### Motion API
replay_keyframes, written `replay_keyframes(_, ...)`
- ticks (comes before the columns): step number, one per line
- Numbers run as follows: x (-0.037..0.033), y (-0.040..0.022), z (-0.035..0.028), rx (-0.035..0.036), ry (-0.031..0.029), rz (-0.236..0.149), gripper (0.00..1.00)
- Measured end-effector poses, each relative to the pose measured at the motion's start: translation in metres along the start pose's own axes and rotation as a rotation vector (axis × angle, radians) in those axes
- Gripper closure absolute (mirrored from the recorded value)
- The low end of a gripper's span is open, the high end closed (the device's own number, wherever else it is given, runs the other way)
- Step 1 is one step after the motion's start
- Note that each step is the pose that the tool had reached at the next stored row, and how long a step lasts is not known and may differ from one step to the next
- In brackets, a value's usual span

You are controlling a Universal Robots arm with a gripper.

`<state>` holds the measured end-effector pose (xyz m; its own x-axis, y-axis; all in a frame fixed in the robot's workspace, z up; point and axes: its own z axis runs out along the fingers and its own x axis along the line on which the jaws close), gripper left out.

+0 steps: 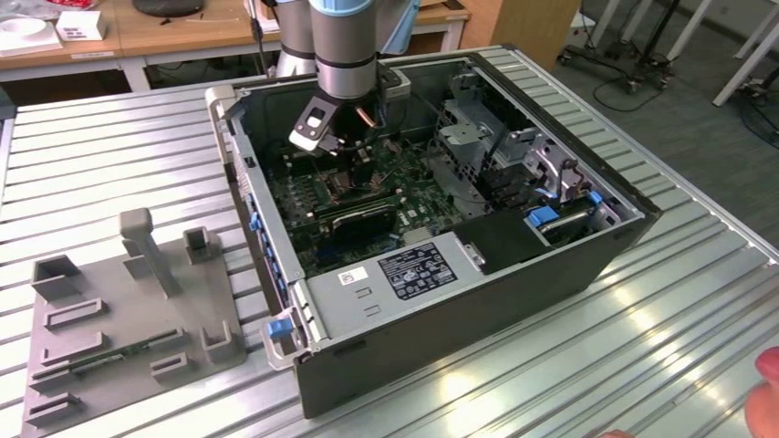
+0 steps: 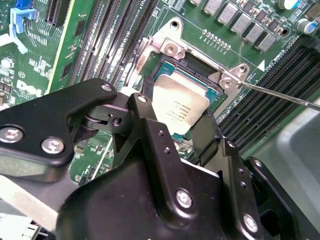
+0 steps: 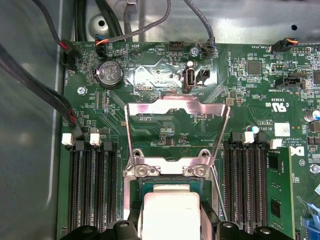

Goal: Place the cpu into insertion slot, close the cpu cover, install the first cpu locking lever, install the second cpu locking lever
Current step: 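Place the cpu into insertion slot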

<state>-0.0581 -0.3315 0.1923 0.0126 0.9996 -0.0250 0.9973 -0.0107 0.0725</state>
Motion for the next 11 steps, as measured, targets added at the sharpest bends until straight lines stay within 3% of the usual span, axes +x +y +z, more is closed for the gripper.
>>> replay_keyframes(11, 0.0002, 0.0, 0.0013, -0.0006, 0.0007, 0.0, 0.45)
